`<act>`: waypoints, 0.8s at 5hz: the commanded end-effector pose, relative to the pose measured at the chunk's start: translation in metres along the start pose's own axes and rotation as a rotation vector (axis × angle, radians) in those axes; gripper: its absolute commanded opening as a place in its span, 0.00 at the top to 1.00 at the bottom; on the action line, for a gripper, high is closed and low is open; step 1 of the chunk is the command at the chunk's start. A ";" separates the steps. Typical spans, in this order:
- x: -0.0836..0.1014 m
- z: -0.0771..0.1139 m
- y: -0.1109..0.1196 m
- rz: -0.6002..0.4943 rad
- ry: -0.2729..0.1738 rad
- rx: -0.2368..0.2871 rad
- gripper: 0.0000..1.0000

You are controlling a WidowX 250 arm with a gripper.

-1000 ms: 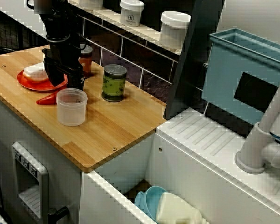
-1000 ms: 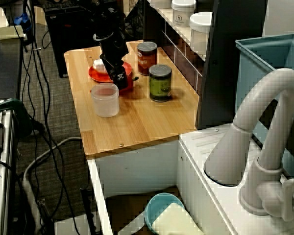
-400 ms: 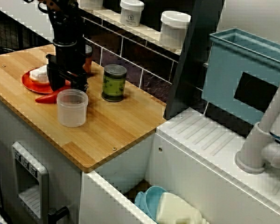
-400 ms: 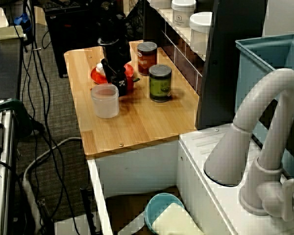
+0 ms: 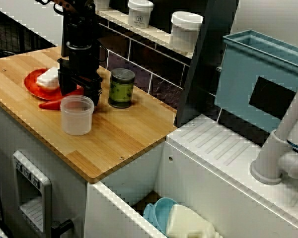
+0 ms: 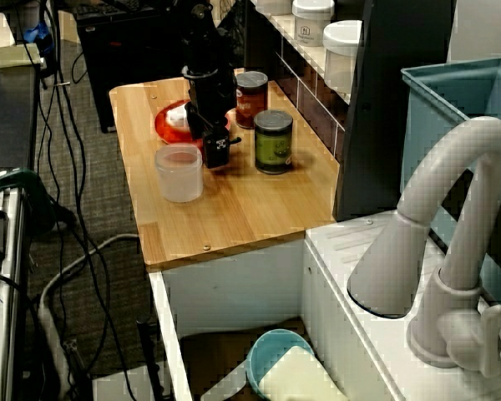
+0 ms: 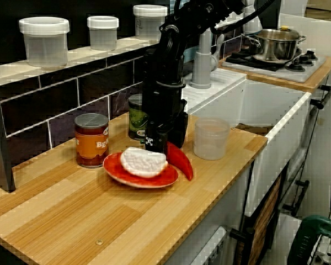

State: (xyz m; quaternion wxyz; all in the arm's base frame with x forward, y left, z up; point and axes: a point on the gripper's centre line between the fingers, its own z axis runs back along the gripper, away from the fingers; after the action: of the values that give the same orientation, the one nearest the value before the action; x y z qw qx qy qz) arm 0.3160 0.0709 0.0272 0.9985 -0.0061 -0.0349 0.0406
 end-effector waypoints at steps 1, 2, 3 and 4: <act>0.011 0.007 0.005 -0.001 -0.043 0.014 1.00; 0.014 0.009 0.005 -0.001 -0.027 0.013 1.00; 0.019 0.016 0.005 -0.001 -0.010 0.002 1.00; 0.025 0.031 0.004 -0.002 -0.001 -0.020 1.00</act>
State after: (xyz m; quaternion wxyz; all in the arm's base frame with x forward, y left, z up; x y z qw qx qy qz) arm 0.3330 0.0725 0.0487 0.9989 -0.0249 -0.0126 0.0376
